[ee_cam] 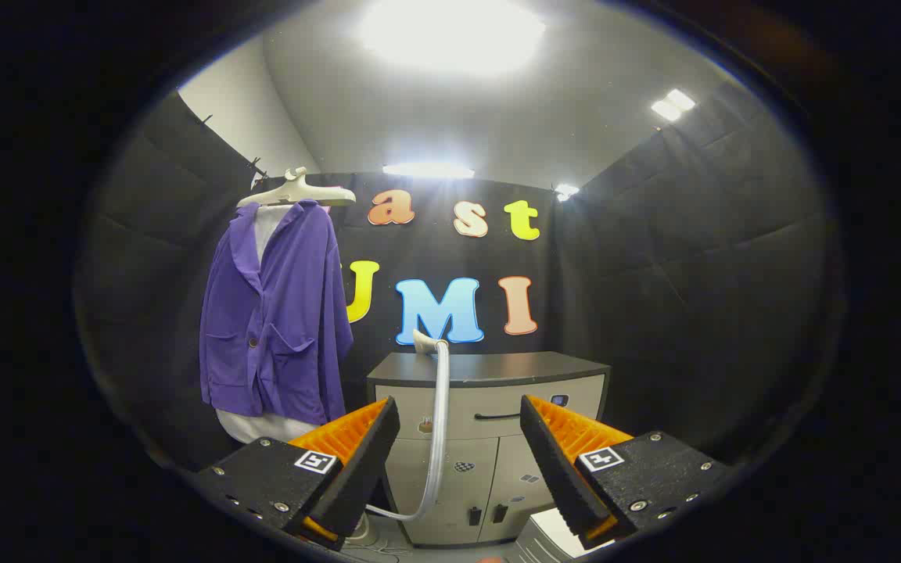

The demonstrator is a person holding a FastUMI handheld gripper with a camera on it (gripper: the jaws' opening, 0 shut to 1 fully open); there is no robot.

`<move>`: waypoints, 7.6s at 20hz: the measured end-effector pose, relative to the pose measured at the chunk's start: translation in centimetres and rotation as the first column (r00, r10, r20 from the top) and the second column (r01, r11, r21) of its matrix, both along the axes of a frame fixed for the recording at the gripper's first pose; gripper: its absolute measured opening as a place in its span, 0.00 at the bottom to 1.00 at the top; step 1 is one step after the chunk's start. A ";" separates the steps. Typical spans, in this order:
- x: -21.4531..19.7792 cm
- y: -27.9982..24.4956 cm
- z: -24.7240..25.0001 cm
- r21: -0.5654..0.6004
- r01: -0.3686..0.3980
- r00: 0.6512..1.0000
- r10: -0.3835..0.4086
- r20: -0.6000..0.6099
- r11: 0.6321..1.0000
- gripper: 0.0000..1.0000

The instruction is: Iron the clothes twice with a garment steamer, once on the left side and once on the right side.

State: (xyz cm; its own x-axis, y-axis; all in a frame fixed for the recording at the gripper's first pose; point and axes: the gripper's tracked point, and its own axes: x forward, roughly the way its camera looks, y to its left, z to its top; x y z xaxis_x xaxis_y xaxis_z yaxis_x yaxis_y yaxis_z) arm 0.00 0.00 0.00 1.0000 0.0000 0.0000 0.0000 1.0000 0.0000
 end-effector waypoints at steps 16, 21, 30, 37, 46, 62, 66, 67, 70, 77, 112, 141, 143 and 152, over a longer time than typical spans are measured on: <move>1.5 1.6 1.7 -0.014 0.014 1.000 -0.014 0.028 1.000 0.96; 3.4 2.8 4.3 0.004 -0.023 0.998 0.022 0.060 1.000 0.96; 12.3 3.8 10.3 -0.005 -0.107 0.991 0.107 0.083 0.994 0.96; 22.4 3.1 13.8 0.016 -0.170 0.980 0.167 0.106 0.985 0.96; 34.0 1.6 13.8 0.069 -0.203 0.979 0.204 -0.004 0.977 0.96; 51.2 4.3 5.4 0.344 -0.248 0.874 0.363 -0.325 0.906 0.94; 53.9 5.7 1.5 0.410 -0.224 0.799 0.408 -0.442 0.884 0.93; 54.4 6.0 0.6 0.415 -0.216 0.784 0.410 -0.466 0.884 0.93; 55.2 6.8 -1.9 0.428 -0.201 0.731 0.425 -0.534 0.881 0.93; 56.4 7.6 -6.9 0.483 -0.130 0.628 0.449 -0.636 0.866 0.92; 33.4 5.5 6.5 0.411 -0.296 0.886 0.409 -0.221 0.862 0.36; 25.5 27.4 19.2 0.013 -0.296 0.928 0.284 0.242 0.955 0.36; 25.7 29.3 17.8 -0.001 -0.299 0.932 0.292 0.216 0.954 0.36; 25.9 32.3 13.9 -0.031 -0.293 0.945 0.295 0.143 0.956 0.36</move>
